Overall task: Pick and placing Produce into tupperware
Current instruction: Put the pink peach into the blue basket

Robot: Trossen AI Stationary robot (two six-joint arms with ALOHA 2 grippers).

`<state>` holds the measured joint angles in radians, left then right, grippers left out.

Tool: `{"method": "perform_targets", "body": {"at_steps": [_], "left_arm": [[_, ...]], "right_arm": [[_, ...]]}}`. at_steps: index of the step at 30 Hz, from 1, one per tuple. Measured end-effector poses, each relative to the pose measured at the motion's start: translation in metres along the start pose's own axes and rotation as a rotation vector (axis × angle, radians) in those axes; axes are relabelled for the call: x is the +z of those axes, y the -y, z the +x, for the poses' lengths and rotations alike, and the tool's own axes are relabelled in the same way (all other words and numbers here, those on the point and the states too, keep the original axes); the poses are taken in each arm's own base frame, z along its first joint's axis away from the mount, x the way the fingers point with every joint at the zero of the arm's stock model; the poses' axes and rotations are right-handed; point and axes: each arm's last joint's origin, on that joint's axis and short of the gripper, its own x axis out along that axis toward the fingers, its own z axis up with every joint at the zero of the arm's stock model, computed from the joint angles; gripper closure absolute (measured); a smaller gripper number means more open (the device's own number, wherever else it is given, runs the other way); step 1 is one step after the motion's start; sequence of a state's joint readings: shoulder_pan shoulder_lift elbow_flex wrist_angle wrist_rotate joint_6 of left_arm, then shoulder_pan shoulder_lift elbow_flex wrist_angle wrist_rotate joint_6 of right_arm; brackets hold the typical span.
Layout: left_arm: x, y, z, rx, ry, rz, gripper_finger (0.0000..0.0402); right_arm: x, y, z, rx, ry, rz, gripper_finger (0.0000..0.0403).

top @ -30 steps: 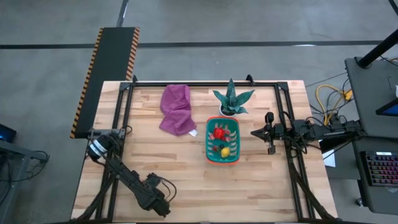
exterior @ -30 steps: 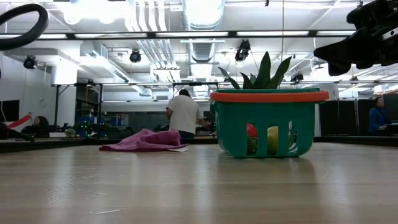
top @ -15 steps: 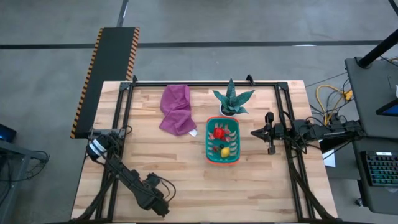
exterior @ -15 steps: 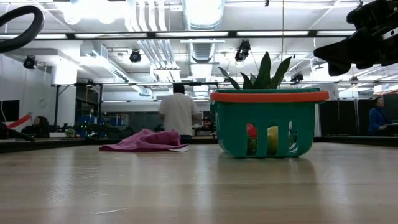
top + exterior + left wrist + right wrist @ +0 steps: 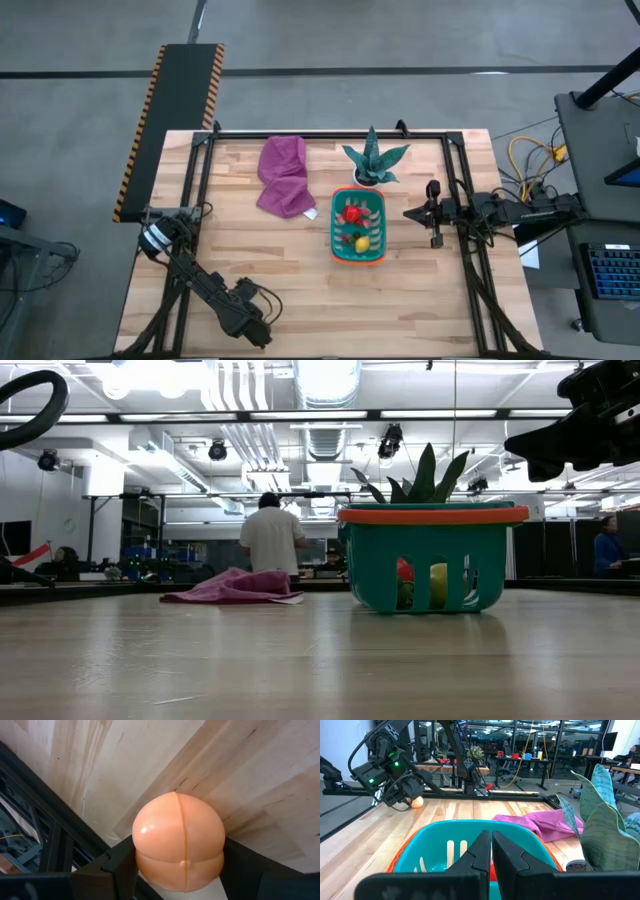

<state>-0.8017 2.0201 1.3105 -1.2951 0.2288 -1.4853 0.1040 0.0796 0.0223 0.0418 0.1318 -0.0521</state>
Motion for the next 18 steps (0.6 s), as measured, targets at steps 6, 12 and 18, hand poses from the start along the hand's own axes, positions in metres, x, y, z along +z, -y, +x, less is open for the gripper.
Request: {"method": "perform_targets", "body": {"at_steps": [6,12,18], "left_arm": [[0.001,-0.005,-0.016,-0.051,0.172,-0.037,0.0199],[0.014,-0.029,-0.053,-0.199,0.51,-0.175,0.02],[0.048,-0.055,-0.092,-0.302,0.914,-0.247,0.0201]], "right_arm": [[0.0,0.0,0.0,0.0,-0.003,0.0,0.0394],[-0.001,0.0,0.0,0.001,-0.006,-0.001,0.0394],[-0.001,0.0,0.0,0.001,-0.007,-0.002,0.0394]]}}
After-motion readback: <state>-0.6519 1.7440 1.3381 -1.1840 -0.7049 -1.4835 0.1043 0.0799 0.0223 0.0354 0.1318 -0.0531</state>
